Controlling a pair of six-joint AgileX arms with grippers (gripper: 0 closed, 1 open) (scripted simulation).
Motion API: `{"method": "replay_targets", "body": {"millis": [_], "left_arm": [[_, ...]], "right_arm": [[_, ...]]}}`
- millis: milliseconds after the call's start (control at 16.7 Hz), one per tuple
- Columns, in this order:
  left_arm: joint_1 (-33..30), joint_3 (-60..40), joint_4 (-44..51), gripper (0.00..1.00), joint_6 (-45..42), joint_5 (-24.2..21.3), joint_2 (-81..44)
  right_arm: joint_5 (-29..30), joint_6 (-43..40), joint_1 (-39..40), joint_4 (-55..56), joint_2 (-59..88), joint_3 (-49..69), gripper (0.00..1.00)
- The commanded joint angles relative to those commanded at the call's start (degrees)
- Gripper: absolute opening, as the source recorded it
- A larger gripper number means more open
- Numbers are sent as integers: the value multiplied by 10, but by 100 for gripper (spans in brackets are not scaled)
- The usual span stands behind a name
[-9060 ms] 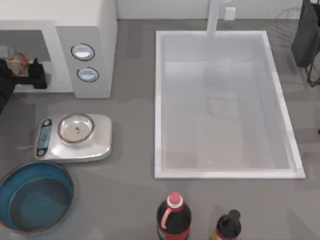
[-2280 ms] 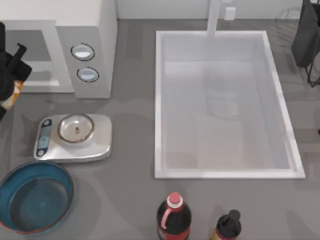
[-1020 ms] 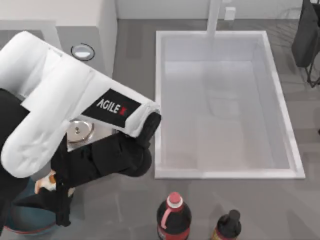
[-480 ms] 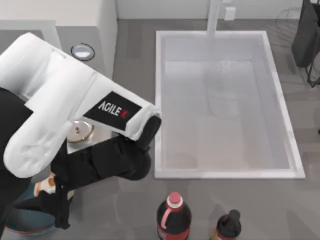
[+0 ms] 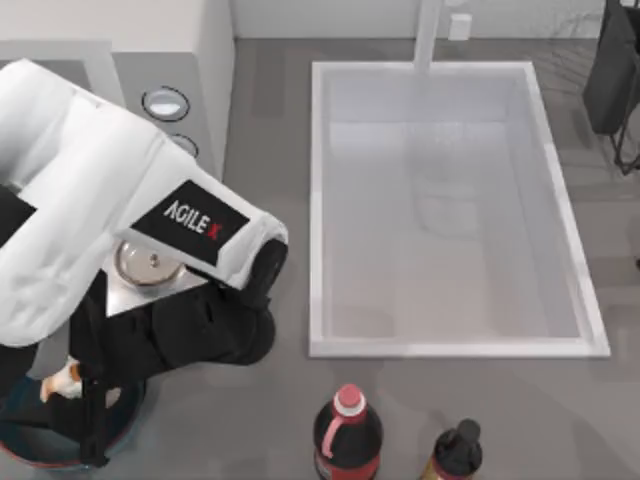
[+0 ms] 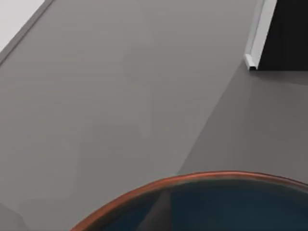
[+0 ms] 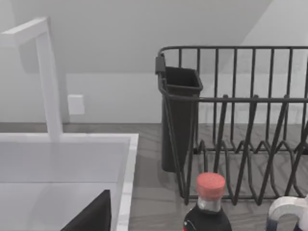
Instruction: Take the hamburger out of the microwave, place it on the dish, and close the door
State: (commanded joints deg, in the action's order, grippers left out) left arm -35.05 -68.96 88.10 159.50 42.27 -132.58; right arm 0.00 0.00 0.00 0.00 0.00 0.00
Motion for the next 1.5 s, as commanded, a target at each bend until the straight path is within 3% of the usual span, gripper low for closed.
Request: {"method": "replay_targets", "body": {"millis": [360,1140,1500], "left_arm": [[4,10,-12,0,-3,5,-8],[4,10,-12,98,-3,5,-8],[4,10,-12,100,-3,5,-8]], "right_arm": [[0,0,0,0,0,0,100],[0,0,0,0,0,0,100],[0,0,0,0,0,0,100]]}}
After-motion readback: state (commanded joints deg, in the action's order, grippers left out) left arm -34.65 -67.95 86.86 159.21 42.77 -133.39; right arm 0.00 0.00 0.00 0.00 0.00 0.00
